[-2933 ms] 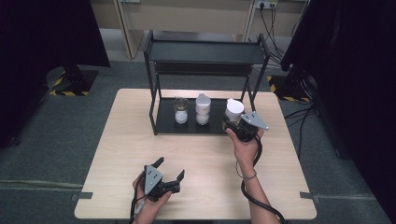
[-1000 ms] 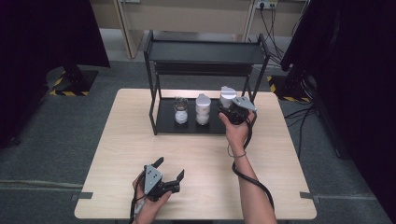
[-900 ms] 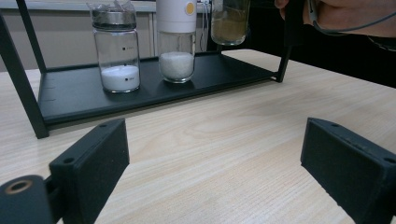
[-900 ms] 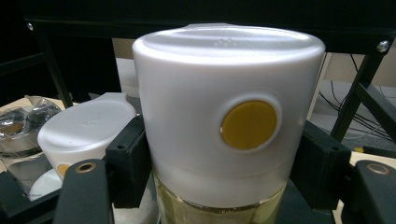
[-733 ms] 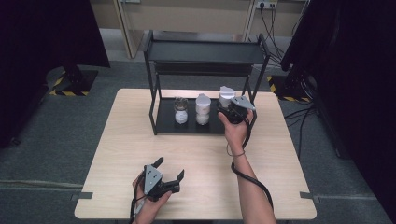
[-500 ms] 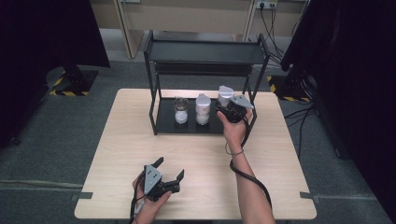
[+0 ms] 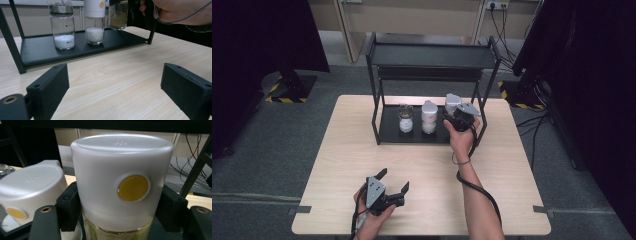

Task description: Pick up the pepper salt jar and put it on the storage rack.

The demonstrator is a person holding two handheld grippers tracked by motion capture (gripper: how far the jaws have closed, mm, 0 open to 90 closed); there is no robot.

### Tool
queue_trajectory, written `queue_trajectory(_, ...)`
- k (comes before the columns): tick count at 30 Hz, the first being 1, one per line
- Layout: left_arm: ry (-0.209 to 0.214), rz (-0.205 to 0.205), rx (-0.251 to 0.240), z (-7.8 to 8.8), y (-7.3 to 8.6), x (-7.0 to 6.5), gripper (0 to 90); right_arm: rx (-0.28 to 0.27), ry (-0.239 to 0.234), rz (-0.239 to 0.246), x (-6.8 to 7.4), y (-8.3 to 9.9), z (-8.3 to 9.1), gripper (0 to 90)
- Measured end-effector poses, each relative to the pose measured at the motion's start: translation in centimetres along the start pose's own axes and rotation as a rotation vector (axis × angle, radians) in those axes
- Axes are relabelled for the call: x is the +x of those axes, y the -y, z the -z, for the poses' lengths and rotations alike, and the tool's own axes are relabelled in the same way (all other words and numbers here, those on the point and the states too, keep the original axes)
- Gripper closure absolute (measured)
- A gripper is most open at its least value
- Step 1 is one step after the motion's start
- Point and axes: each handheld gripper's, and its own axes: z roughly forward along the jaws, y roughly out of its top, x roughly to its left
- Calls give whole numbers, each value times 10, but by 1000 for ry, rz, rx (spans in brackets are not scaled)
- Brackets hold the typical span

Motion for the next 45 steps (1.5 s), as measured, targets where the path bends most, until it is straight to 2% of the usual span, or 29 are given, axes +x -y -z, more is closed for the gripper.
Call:
queue_trajectory(14,0,-3,0,0,0,0,75,14,32,-14,-7,9,-6,309)
queue_trajectory(29,0,-1,0,0,0,0,75,25,44,-17,-9,16,-9,308)
queue_trajectory(45,0,-2,1,0,0,0,75,23,48,-20,-12,14,-13,309)
